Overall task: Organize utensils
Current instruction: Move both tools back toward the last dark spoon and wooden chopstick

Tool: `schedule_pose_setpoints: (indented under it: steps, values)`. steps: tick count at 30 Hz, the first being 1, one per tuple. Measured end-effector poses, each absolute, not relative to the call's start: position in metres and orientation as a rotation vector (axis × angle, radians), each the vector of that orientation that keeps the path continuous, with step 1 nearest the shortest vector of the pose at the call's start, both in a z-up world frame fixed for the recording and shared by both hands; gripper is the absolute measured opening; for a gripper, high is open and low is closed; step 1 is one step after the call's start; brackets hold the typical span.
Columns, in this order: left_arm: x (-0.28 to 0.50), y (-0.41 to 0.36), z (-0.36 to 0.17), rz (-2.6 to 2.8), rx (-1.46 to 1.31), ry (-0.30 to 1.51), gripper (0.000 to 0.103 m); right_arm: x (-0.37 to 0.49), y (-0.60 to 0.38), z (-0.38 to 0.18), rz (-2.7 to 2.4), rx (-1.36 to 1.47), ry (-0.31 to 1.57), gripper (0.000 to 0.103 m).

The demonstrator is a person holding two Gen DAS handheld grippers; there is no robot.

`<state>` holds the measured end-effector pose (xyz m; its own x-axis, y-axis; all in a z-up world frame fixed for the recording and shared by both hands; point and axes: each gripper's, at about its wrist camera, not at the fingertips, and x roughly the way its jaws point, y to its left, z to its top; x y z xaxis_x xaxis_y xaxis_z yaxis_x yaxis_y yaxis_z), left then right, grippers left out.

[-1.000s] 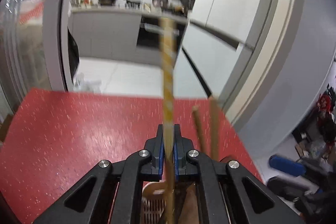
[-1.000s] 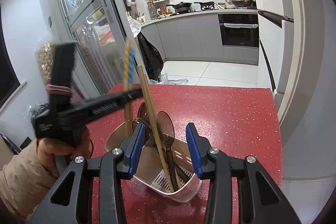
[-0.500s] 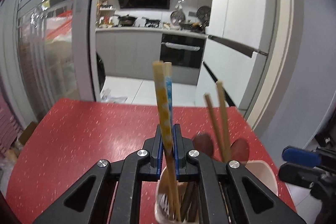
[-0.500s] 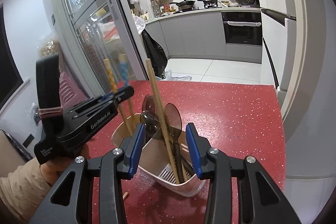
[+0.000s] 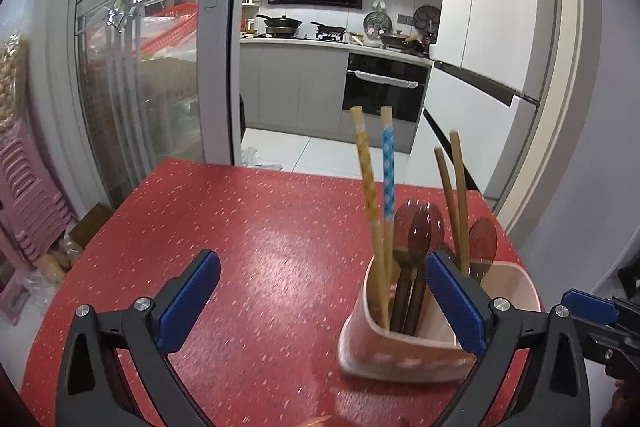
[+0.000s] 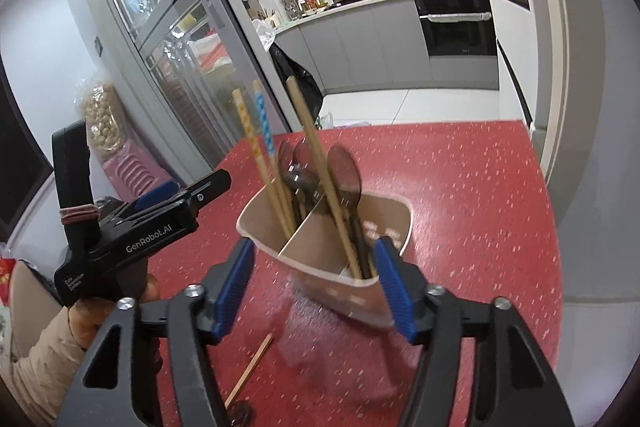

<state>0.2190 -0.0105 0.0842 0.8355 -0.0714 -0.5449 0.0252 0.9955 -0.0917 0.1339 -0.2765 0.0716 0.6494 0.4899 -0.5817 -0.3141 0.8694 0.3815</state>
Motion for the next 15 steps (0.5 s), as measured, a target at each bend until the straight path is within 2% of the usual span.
schedule_pose_setpoints:
  steps: [2,5,8,11,15]
  values:
    - [0.213,-0.011,0.083,-0.044,-0.07,0.588,0.103,0.127,-0.273,0.067,0.464,0.256,0.753,0.081]
    - [0.203,-0.009,0.081,-0.047,-0.065,0.605,0.103,0.118,-0.268,0.059,0.455,0.247,0.787,0.082]
    - [0.193,-0.008,0.078,-0.052,-0.061,0.621,0.103,0.111,-0.264,0.051,0.435,0.24,0.829,0.09]
    - [0.182,-0.006,0.074,-0.063,-0.06,0.634,0.103,0.104,-0.26,0.039,0.434,0.247,0.874,0.103]
    - [0.17,-0.001,0.066,-0.067,-0.063,0.654,0.103,0.094,-0.253,0.029,0.424,0.238,0.905,0.103]
